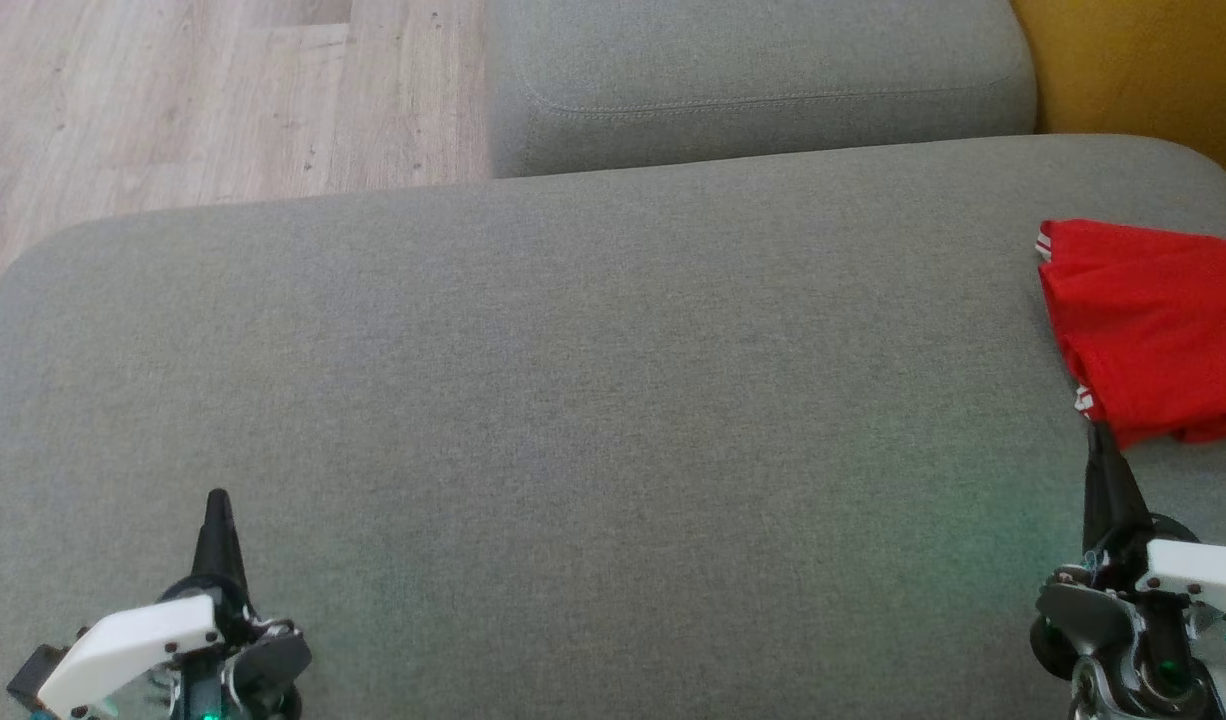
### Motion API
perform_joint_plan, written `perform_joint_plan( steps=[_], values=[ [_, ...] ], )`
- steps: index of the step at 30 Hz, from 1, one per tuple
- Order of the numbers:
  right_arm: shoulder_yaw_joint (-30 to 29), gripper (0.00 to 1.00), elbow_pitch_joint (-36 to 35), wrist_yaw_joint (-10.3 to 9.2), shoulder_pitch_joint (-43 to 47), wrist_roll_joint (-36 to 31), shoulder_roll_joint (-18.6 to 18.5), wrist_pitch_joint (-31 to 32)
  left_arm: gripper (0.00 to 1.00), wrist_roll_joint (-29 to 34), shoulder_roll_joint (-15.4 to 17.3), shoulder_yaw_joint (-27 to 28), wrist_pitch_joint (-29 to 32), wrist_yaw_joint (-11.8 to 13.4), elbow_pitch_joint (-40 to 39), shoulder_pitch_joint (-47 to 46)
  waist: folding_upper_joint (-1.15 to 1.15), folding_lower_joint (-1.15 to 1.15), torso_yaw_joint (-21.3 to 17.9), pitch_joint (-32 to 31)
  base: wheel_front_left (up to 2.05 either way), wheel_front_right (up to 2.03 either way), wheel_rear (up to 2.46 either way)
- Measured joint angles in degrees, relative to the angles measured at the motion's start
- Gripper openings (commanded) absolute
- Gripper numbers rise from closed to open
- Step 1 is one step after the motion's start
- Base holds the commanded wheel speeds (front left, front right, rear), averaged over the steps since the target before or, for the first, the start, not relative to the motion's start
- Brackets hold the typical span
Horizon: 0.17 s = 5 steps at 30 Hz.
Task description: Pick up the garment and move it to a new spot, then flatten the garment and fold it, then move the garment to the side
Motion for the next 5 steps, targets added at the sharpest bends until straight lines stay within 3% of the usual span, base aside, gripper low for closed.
perform_joint_plan(
  steps=[5],
  values=[
    [-0.07,0.0,0.0,0.0,0.0,0.0,0.0,0.14,0.0,0.0,-0.11,0.12,0.05,0.0,0.01,0.0,0.0,0.0,0.0,0.0,0.0,0.0,0.0]
  ],
)
